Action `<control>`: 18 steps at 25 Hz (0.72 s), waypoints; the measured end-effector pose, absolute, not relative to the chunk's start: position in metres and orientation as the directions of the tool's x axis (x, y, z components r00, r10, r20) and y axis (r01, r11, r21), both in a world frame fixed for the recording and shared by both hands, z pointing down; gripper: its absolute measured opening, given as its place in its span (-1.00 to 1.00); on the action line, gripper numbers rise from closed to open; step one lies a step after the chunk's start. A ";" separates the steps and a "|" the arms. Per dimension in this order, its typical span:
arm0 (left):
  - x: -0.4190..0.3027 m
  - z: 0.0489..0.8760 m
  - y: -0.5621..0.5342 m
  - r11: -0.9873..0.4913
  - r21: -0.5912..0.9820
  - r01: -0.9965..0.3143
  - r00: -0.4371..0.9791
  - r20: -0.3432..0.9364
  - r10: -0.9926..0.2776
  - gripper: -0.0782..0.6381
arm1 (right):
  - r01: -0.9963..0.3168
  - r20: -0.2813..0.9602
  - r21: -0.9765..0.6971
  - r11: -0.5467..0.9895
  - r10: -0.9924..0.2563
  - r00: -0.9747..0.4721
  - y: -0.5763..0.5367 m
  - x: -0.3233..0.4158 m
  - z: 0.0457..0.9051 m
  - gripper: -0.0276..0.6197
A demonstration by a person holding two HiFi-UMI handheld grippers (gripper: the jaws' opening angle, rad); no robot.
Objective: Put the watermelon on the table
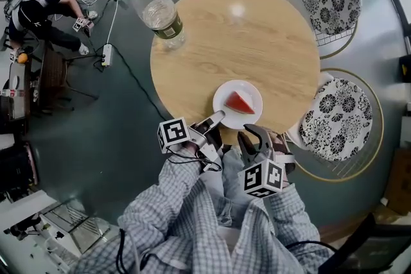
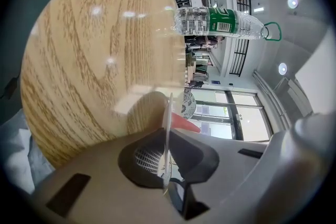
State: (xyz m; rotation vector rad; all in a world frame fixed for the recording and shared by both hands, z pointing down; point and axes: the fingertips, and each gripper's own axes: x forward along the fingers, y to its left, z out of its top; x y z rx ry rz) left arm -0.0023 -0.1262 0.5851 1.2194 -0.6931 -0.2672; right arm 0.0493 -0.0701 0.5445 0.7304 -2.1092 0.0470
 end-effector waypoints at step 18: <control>-0.001 0.578 -0.130 0.290 0.935 -0.206 0.785 0.334 -0.521 -0.69 | -0.282 0.814 0.397 0.873 -0.478 -0.331 -0.071 0.031 0.566 -0.78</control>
